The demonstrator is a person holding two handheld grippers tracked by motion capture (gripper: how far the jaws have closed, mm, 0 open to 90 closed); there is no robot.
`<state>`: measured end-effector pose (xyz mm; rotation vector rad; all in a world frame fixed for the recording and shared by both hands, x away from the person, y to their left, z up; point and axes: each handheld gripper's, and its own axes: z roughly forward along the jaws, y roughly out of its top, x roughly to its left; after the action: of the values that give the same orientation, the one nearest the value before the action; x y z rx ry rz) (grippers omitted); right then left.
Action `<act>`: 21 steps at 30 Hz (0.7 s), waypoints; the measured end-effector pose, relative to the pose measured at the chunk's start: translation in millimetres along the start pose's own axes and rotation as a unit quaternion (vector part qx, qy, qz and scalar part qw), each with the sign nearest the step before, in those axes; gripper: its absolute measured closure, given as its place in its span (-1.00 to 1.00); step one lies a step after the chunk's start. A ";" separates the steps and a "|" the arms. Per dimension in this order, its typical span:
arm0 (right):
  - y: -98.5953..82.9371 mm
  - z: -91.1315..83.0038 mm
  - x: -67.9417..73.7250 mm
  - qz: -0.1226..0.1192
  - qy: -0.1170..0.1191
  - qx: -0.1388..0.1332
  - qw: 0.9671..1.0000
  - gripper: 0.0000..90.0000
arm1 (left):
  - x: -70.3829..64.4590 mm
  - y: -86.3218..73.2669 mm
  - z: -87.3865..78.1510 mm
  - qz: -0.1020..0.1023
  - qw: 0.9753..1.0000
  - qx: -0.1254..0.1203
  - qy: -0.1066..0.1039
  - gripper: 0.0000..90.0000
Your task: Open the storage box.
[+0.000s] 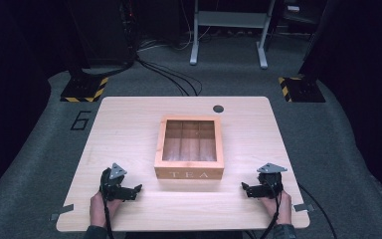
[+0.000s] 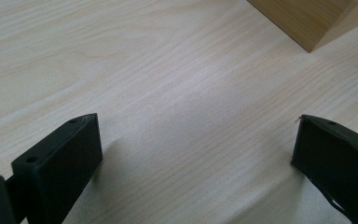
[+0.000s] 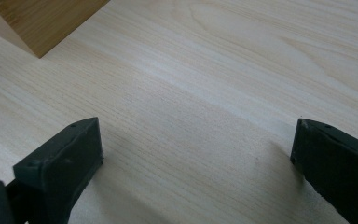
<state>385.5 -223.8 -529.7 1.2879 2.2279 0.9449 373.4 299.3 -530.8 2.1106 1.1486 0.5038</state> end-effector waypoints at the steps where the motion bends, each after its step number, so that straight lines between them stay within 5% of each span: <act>1: 0.2 0.1 0.0 0.001 0.000 0.000 1.000 -0.96 | -0.2 0.0 0.2 -0.002 1.000 -0.001 0.000 -0.97; 21: 0.9 -1.9 -0.5 0.003 0.006 0.003 1.000 -0.95 | -0.2 0.0 0.3 -0.002 1.000 -0.002 0.000 -0.97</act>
<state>385.0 -224.6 -527.8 1.2953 2.2387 0.9530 373.5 299.0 -531.0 2.1045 1.1520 0.5040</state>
